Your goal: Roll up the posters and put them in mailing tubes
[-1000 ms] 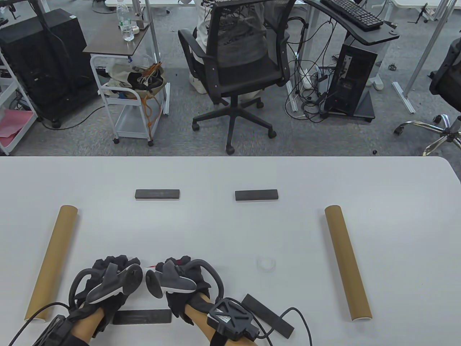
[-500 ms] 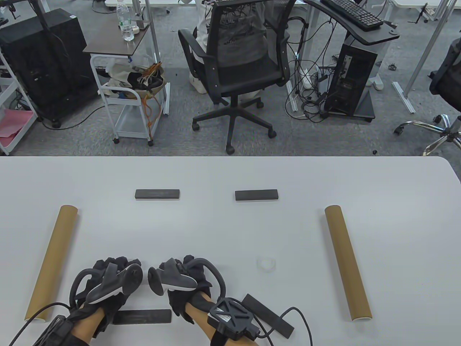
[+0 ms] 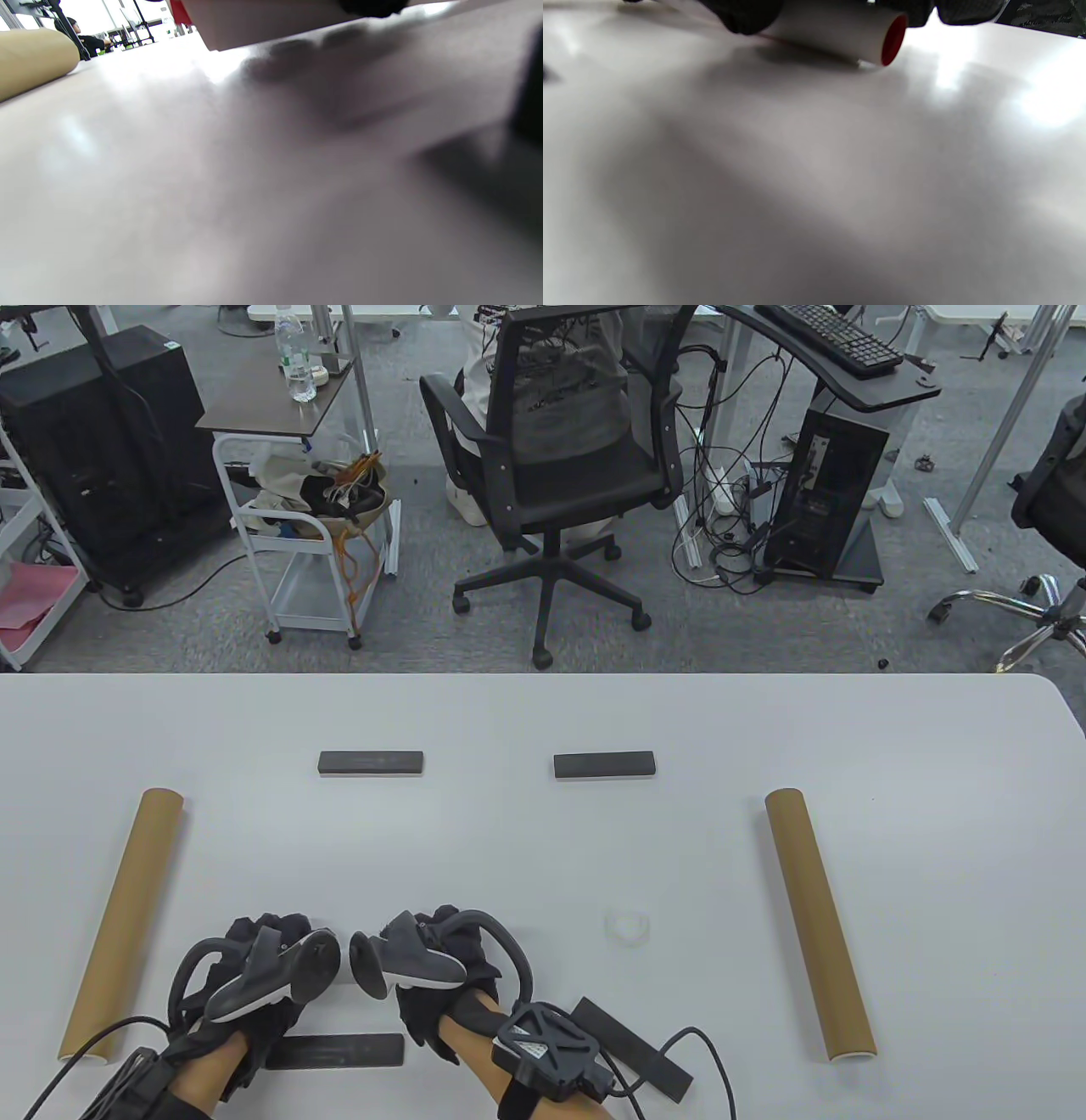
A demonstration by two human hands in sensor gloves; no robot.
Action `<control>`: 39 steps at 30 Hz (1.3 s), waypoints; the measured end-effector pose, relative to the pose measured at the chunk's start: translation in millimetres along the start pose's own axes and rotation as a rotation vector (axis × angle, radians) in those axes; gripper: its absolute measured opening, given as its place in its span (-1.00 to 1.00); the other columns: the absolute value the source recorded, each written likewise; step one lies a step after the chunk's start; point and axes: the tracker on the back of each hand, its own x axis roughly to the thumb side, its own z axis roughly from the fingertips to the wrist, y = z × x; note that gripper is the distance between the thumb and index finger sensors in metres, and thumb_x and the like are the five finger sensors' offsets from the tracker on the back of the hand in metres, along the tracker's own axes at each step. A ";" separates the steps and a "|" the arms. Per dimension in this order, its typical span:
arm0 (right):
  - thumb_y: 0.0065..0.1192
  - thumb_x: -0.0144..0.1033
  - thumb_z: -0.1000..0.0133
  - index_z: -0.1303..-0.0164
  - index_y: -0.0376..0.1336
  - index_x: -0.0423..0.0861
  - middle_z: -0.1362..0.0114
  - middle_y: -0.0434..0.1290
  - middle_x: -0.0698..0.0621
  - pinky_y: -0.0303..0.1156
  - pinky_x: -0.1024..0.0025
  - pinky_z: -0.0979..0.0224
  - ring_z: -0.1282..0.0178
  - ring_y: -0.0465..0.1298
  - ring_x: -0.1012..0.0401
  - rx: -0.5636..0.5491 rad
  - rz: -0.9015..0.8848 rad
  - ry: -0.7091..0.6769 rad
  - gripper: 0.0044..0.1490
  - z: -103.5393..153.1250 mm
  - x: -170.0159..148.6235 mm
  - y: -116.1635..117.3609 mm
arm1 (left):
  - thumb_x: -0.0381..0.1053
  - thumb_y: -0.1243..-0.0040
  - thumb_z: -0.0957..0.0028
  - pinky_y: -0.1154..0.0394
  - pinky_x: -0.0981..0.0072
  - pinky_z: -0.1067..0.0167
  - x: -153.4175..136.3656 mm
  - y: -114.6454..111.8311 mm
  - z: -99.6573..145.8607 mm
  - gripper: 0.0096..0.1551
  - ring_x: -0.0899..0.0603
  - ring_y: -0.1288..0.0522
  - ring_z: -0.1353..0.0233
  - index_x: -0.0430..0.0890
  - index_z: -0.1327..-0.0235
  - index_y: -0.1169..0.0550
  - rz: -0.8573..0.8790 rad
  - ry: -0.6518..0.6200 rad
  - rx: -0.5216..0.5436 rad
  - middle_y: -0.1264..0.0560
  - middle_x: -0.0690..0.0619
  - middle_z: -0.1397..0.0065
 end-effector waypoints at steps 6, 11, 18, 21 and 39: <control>0.14 -0.09 -0.05 -0.43 -0.11 -0.04 -0.49 0.09 -0.21 0.22 -0.30 -0.40 -0.42 0.27 -0.22 -0.230 -0.269 0.017 -0.17 10.6 -22.3 -25.1 | 0.09 -0.04 0.01 -0.26 -0.36 -0.46 -21.8 12.6 6.5 -0.41 -0.29 -0.43 -0.56 0.19 -0.34 -0.26 0.247 0.024 0.108 -0.41 0.05 -0.51; 0.17 -0.04 -0.02 -0.42 -0.09 -0.06 -0.50 0.07 -0.22 0.25 -0.29 -0.37 -0.41 0.27 -0.23 -0.441 -0.518 0.081 -0.14 91.1 -88.1 -100.5 | 0.10 -0.02 0.01 -0.31 -0.33 -0.44 -33.1 25.6 15.0 -0.41 -0.20 -0.56 -0.38 0.17 -0.34 -0.26 0.390 -0.002 0.197 -0.48 0.06 -0.38; 0.14 -0.16 -0.07 -0.44 -0.11 -0.18 -0.51 -0.12 -0.39 0.29 -0.29 -0.34 -0.46 0.18 -0.30 -0.412 -1.032 0.068 -0.16 90.7 -86.7 -96.3 | 0.20 -0.09 0.01 -0.34 -0.34 -0.38 -20.2 32.8 22.0 -0.32 -0.19 -0.58 -0.24 0.16 -0.38 -0.21 0.285 -0.002 0.320 -0.48 0.02 -0.31; 0.12 -0.21 -0.07 -0.43 -0.10 -0.21 -0.48 -0.16 -0.46 0.29 -0.28 -0.32 -0.42 0.18 -0.34 -0.366 -1.172 0.230 -0.18 95.8 -78.3 -93.4 | 0.19 -0.10 -0.04 -0.38 -0.29 -0.37 -2.7 41.9 27.3 -0.32 -0.17 -0.58 -0.23 0.10 -0.40 -0.18 -0.037 0.054 0.429 -0.47 0.01 -0.29; 0.26 -0.23 -0.01 -0.24 0.18 -0.07 -0.14 0.39 -0.26 0.53 -0.10 0.00 0.07 0.59 -0.06 -0.595 -0.855 -0.014 -0.41 103.5 -80.0 -110.4 | 0.25 -0.20 0.05 -0.43 -0.28 -0.33 -33.5 34.6 25.5 -0.37 -0.16 -0.66 -0.14 0.11 -0.29 -0.36 0.517 -0.025 0.172 -0.59 0.07 -0.18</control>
